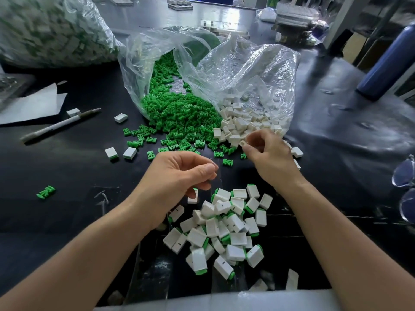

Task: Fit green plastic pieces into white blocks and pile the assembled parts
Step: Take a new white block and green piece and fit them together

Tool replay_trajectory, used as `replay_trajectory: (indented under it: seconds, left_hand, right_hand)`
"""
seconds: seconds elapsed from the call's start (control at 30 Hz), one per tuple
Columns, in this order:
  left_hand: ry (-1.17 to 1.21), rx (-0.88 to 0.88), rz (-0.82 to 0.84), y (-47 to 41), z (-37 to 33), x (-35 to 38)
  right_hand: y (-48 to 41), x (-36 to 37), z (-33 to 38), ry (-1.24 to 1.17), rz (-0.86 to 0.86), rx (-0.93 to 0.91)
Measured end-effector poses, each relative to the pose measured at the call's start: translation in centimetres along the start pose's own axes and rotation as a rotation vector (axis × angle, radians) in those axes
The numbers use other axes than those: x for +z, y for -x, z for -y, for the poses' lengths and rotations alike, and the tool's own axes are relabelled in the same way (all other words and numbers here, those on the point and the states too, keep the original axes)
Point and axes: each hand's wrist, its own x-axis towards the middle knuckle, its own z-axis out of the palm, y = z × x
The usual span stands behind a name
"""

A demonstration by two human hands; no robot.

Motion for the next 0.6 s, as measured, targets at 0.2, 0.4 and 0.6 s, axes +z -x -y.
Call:
replay_trajectory:
  seconds: [0.2,0.4,0.6]
  left_hand:
    - [-0.031,0.064,-0.097,-0.3,0.2,-0.1]
    - [-0.047,0.074,-0.048,-0.3,0.1,0.0]
    - [-0.041,0.098,-0.052,-0.4,0.1,-0.2]
  right_hand:
    - [2.0,-0.6,2.6,-0.637,0.462,0.184]
    - [2.9,-0.3,3.3,-0.683,0.622,0.178]
    - [2.8,-0.3,3.4,-0.644,0.602,0.139]
